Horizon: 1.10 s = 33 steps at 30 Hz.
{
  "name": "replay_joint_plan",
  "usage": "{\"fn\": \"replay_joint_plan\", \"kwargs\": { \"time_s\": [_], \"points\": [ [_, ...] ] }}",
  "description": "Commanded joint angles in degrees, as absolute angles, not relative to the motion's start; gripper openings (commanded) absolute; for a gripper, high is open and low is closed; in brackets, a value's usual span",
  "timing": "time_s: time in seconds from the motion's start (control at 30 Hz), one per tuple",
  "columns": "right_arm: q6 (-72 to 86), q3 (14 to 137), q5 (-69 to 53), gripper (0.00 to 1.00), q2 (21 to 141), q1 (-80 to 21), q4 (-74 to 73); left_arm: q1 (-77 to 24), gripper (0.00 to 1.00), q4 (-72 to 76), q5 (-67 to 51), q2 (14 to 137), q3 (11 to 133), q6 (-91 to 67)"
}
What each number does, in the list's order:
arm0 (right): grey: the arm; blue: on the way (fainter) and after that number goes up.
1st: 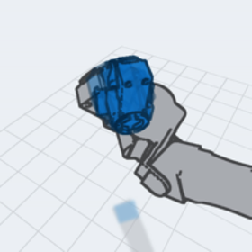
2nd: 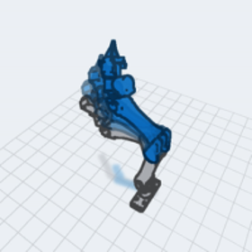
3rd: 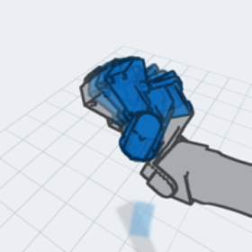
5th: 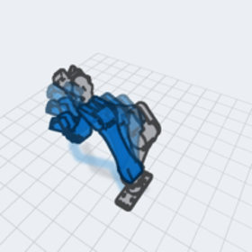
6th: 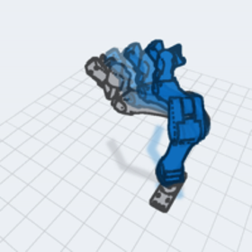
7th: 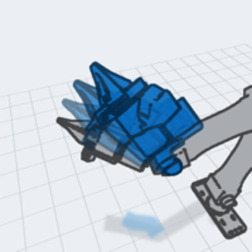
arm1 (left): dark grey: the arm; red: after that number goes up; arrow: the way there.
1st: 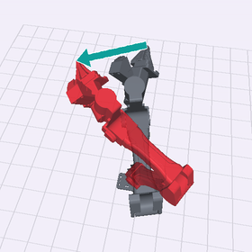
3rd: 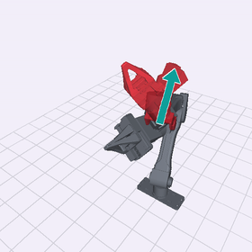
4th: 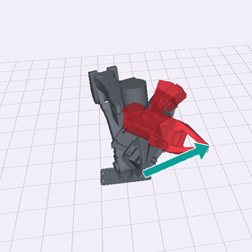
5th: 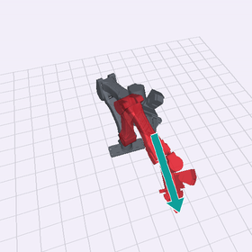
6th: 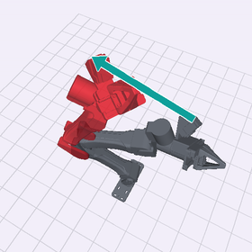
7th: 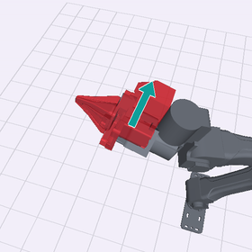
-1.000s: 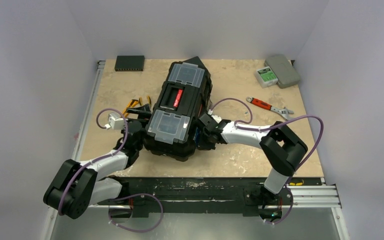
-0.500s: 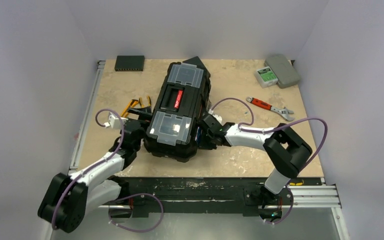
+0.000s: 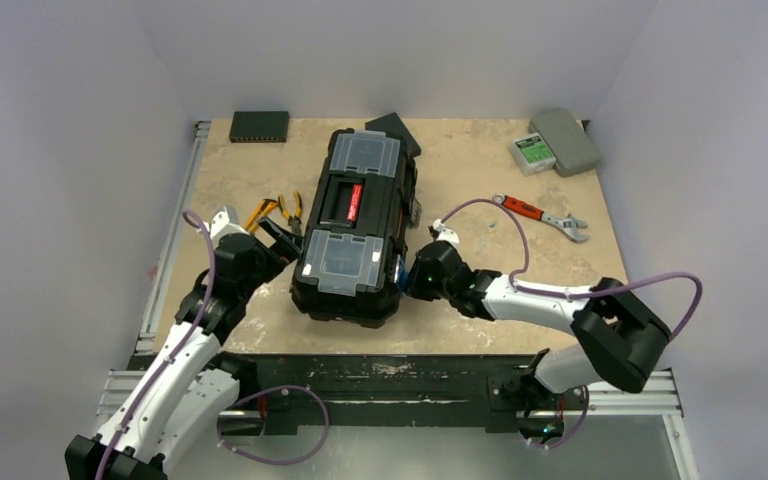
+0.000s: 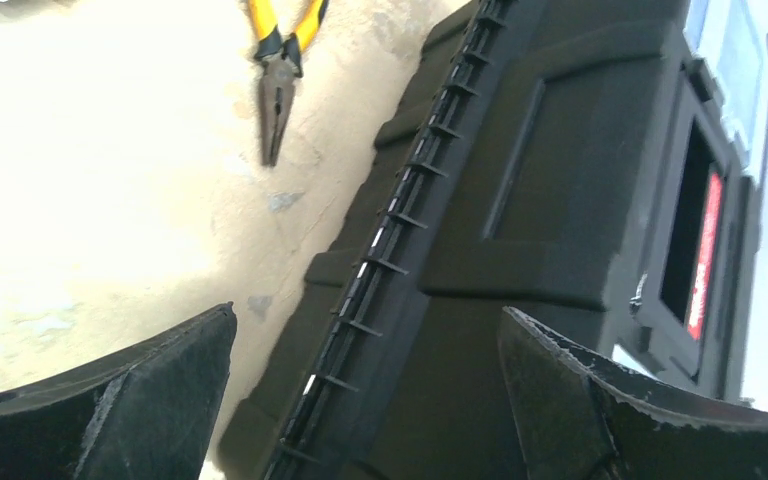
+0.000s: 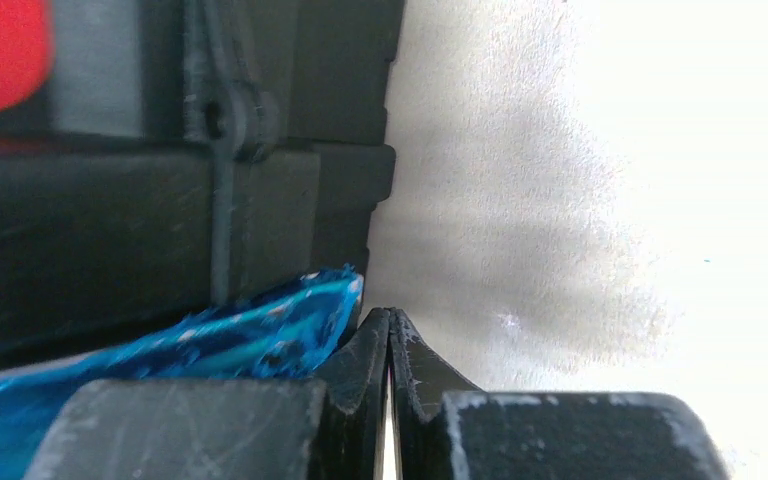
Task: Pack the tool kit
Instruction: Close the toolbox at the center of the board.
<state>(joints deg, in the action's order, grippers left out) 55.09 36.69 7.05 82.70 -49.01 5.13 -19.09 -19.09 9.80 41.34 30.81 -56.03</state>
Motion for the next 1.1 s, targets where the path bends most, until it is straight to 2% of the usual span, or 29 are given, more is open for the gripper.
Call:
{"fn": "replay_joint_plan", "kwargs": {
  "time_s": [0.0, 0.27, 0.3, 0.43, 0.6, 0.77, 0.87, 1.07],
  "points": [
    [54.34, 39.24, 7.2, 0.02, 73.76, -51.15, 12.72, -21.62, 1.0, -33.46, -1.7, 40.5, 33.74, -45.93],
    [47.96, 40.11, 16.07, 0.07, 62.88, -48.04, -4.31, -21.71, 1.0, -33.95, -1.81, 42.57, 38.47, -41.5],
    [47.16, 40.5, 16.77, 0.1, 62.16, -47.75, -5.48, -21.71, 1.0, -33.94, -1.84, 42.89, 39.05, -41.3],
    [44.15, 42.72, 19.52, 0.27, 61.22, -47.37, -10.96, -21.75, 1.0, -33.51, -2.72, 43.83, 40.95, -40.8],
    [42.73, 44.23, 21.67, 0.59, 61.84, -47.22, -13.89, -21.75, 1.0, -33.78, -3.24, 44.2, 42.26, -40.12],
    [43.2, 44.19, 21.39, 0.63, 63.06, -46.08, -14.65, -21.8, 1.0, -33.93, -4.16, 44.03, 42.19, -39.91],
    [43.6, 43.37, 20.06, 0.7, 62.85, -44.41, -14.07, -21.84, 1.0, -34.29, -4.67, 43.87, 42.01, -39.45],
    [43.04, 42.69, 16.1, 0.7, 62.82, -41.57, -13.33, -21.87, 1.0, -36.09, -3.28, 43.0, 42.74, -37.89]
  ]
}}
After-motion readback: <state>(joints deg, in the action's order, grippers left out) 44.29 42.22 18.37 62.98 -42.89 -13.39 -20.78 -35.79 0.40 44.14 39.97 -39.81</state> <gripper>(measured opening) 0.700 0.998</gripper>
